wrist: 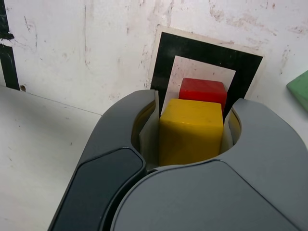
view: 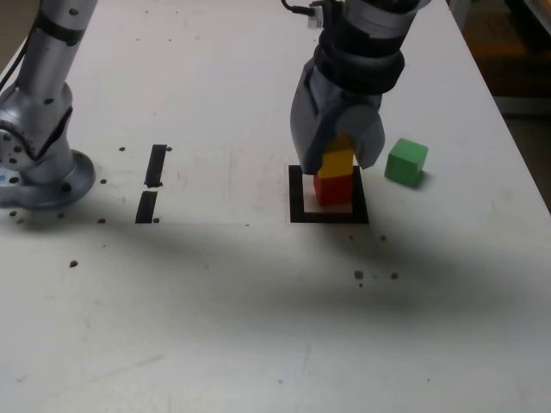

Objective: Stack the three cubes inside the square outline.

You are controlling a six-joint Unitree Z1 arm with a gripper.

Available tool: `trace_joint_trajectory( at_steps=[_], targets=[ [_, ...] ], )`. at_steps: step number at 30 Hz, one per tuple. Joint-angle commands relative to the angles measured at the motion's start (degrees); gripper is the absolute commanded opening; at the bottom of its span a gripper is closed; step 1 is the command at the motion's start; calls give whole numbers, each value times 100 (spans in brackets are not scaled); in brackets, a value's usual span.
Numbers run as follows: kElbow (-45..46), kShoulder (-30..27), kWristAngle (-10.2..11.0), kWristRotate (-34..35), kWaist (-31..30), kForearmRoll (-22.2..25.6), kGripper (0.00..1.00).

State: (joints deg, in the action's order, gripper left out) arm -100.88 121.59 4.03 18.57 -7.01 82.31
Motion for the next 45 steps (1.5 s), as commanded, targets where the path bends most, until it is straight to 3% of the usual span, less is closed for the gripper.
trace_joint_trajectory(
  at_steps=[1,5,14,24,30,34,37,40,45],
  targets=[
    [9,42,5,-21,26,4,20],
    [-2,83,0,-72,56,-1,26],
    [-54,213,-126,-265,112,-11,51],
    [-40,254,-225,-310,112,-33,94],
    [-148,-5,-214,-319,108,158,100],
    [-450,-426,50,-484,102,634,100],
    [-778,-796,434,-1131,178,932,100],
    [-1110,-889,719,-2228,346,968,100],
    [-1765,-323,831,-3975,649,928,100]
  ],
)
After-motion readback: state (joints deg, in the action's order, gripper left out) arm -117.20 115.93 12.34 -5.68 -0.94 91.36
